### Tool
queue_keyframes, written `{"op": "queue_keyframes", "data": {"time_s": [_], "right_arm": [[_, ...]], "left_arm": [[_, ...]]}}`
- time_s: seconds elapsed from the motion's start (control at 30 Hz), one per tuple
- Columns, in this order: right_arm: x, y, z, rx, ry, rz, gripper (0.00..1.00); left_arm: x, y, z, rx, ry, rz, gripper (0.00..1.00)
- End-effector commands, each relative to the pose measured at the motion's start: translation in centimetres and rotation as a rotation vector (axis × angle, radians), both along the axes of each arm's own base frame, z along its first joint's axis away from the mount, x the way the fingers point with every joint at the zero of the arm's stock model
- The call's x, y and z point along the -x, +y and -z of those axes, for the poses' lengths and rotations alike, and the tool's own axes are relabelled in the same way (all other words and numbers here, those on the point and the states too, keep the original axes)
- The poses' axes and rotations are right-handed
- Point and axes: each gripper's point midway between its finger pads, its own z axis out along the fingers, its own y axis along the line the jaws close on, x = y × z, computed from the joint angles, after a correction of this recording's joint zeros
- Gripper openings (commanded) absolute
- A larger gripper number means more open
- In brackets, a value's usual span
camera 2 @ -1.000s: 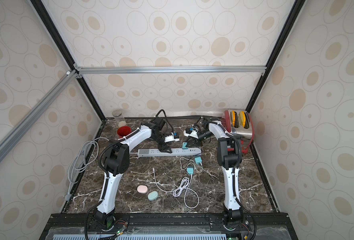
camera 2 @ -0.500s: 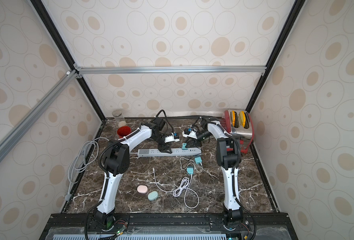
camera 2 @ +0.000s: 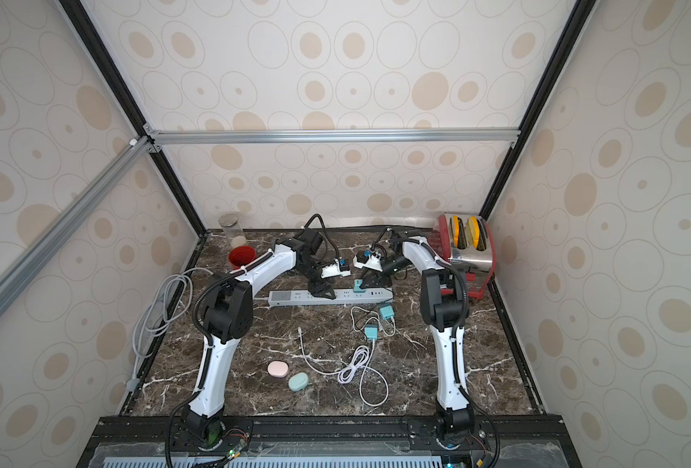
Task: Charge the bluetooth headset
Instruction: Insert the plug into the socket.
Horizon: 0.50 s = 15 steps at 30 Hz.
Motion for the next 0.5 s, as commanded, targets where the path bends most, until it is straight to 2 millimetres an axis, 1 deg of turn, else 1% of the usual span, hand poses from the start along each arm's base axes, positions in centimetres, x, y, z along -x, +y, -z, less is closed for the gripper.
{"op": "queue_keyframes", "data": {"time_s": [0.0,0.17,0.3,0.47], "right_arm": [[1.1,0.2,1.7,0.063,0.059,0.004,0.05],[1.2,0.2,3.2,0.135,0.075,0.064,0.03],[1.8,0.0,3.2,0.156,0.098,0.102,0.01],[2.6,0.0,4.6,0.227,0.079,0.094,0.0]], "left_arm": [[0.2,-0.3,-0.5,0.004,0.01,0.016,0.67],[0.2,-0.3,-0.7,0.006,0.006,0.015,0.67],[0.2,-0.3,-0.9,0.008,0.003,0.014,0.67],[0.0,-0.2,-1.2,0.012,-0.004,0.011,0.67]]}}
